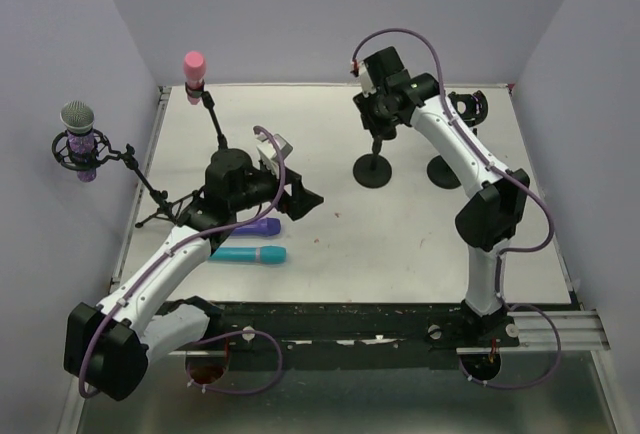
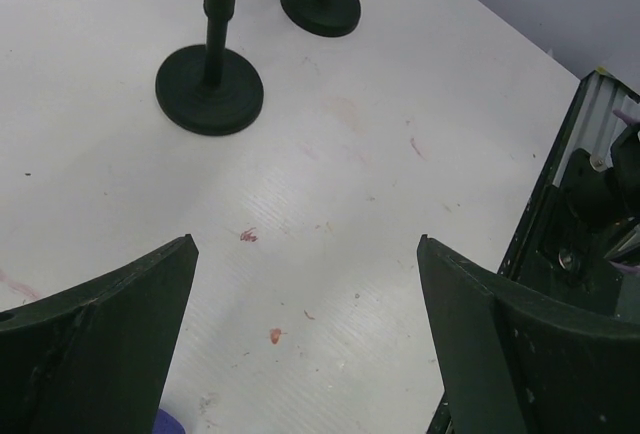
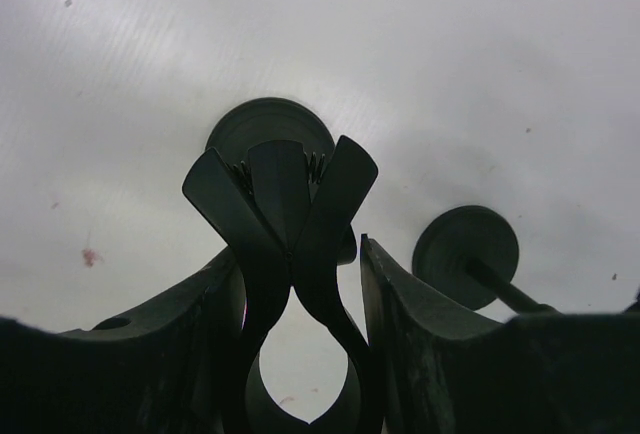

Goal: Remove the microphone from the stand

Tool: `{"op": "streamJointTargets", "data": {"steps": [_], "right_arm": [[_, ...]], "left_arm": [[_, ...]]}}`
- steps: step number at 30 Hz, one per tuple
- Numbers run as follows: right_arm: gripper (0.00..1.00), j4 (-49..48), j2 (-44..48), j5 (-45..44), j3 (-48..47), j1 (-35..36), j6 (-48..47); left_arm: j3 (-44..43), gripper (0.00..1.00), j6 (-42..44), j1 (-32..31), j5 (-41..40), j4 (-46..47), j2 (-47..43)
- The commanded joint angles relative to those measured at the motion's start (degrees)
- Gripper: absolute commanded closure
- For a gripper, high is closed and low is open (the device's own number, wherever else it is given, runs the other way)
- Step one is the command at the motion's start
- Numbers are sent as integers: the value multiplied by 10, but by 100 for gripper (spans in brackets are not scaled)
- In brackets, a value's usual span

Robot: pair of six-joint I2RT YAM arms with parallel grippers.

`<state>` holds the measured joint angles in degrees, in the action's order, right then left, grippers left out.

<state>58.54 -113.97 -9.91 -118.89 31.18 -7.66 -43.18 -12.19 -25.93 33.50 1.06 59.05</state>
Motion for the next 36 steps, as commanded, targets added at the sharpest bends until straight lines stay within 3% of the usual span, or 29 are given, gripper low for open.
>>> {"op": "streamJointTargets", "data": {"steps": [1,3,4,7,8,9,12,14,16,20,24,27,32,36], "right_arm": [[99,-13,-42,-96,-49,-60,-9],[99,-17,-49,-92,-46,-70,-6],[93,-16,-53,-79,-45,-74,-9],[49,-6,-66,-47,-70,-76,-18],[39,-4,-70,-40,-85,-76,-19],[31,-2,-73,-35,-107,-77,-20],[20,35,-85,-23,-190,-77,-24],[16,73,-93,-18,-245,-76,-31],[10,66,-75,-35,-243,-77,-28],[7,31,-8,-25,-187,-77,-22],[7,24,18,14,-186,-77,-25],[8,-25,59,24,-137,-77,-27],[8,-115,133,64,-50,-76,-33],[8,-95,141,56,-39,-76,-37]], "left_arm": [[9,2,-16,18,30,12,-14],[12,2,-18,23,25,12,-16],[13,1,-19,26,19,11,-17],[12,2,-18,33,2,4,-24],[7,2,-18,34,-12,-4,-25],[0,2,-14,37,-23,-24,-26],[-58,1,46,40,-69,-145,-34],[-91,2,106,40,-126,-226,-55],[-91,2,119,40,-212,-254,-91],[-61,2,71,41,-447,-229,-136],[-38,2,72,62,-556,-161,-118],[-30,2,88,76,-585,-68,-76],[3,6,119,108,-566,136,-6],[-1,11,146,125,-542,197,30]]}}
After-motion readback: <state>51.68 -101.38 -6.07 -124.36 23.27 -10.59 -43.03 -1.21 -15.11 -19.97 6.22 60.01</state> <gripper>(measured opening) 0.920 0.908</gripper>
